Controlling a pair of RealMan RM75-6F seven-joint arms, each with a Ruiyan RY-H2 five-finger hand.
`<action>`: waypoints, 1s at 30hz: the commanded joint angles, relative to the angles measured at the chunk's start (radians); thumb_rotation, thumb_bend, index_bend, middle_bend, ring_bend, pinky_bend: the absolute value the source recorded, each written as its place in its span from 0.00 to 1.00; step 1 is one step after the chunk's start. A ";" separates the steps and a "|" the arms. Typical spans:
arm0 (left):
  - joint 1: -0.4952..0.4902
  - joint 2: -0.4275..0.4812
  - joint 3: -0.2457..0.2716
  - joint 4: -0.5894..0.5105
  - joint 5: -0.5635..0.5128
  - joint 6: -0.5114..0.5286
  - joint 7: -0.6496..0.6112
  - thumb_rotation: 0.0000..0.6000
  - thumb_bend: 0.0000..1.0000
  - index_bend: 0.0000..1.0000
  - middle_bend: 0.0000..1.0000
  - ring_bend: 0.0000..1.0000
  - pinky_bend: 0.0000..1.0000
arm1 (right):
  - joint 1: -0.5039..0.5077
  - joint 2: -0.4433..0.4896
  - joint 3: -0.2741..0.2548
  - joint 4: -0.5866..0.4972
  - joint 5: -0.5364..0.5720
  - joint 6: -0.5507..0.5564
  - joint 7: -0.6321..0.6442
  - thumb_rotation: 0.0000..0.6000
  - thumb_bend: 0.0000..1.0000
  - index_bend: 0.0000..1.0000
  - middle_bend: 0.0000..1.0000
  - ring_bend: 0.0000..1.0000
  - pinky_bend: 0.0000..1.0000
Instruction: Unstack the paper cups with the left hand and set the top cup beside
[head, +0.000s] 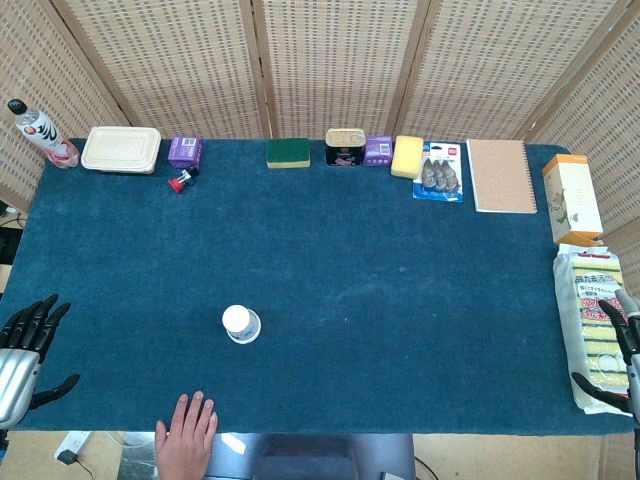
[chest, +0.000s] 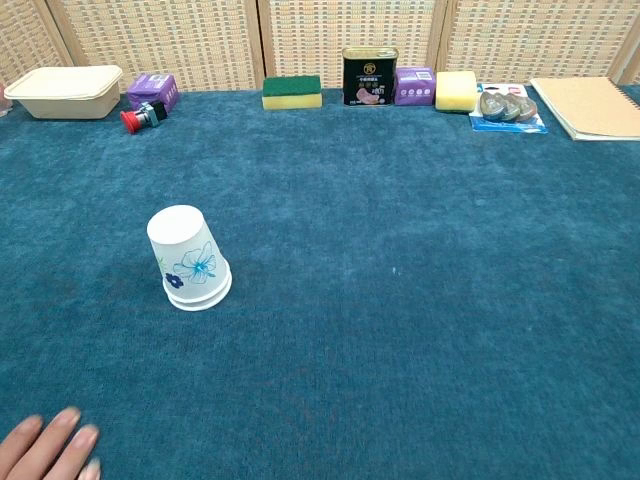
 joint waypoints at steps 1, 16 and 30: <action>0.002 0.000 0.001 0.000 0.001 0.000 -0.002 1.00 0.16 0.00 0.00 0.00 0.08 | 0.000 0.000 0.001 -0.001 0.003 -0.001 -0.002 1.00 0.00 0.09 0.00 0.00 0.00; -0.191 0.058 -0.058 -0.122 0.003 -0.247 -0.013 1.00 0.15 0.00 0.00 0.00 0.07 | 0.004 0.002 -0.001 -0.017 0.010 -0.018 -0.011 1.00 0.00 0.09 0.00 0.00 0.00; -0.482 0.011 -0.185 -0.305 -0.370 -0.631 0.312 1.00 0.13 0.00 0.00 0.00 0.08 | 0.001 0.005 -0.004 -0.026 0.008 -0.015 -0.011 1.00 0.00 0.09 0.00 0.00 0.00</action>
